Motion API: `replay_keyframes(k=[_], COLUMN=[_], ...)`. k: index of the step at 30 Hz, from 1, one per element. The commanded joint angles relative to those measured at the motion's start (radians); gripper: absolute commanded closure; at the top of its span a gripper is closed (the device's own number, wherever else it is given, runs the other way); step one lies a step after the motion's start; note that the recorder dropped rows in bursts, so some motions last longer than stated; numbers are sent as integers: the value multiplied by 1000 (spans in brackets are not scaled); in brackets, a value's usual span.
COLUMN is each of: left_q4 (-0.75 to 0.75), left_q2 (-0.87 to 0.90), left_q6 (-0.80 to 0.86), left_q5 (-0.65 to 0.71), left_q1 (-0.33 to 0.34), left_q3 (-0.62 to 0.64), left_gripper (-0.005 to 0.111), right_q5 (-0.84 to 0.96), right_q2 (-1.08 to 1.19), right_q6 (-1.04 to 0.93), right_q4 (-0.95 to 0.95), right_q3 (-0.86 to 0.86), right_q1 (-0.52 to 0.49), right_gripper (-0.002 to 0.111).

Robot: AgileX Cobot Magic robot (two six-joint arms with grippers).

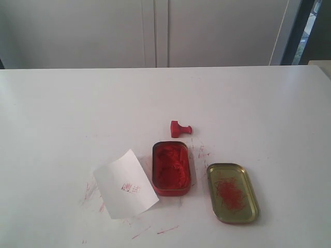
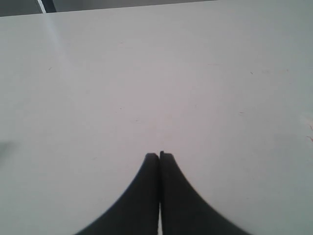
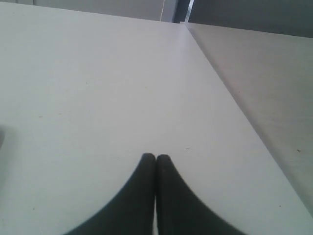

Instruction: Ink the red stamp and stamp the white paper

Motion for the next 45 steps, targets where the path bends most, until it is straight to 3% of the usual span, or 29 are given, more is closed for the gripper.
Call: replay_keyframes(k=[1, 22, 29, 45], left_q4=[-1, -1, -1, -1], left_q2=[-3, -3, -3, -3], left_q6=[0, 0, 0, 0], left_q5=[2, 2, 2, 2], left_q1=[1, 1, 1, 1], left_q3=[5, 5, 5, 5], left_gripper=[107, 107, 107, 107], right_q5=[-42, -49, -49, -49], right_q2=[-5, -5, -5, -5], right_q6=[-8, -8, -8, 11], right_q4=[48, 85, 85, 85], right_q3=[5, 5, 5, 5], right_q1=[-2, 0, 77, 79], right_gripper=[108, 108, 108, 108])
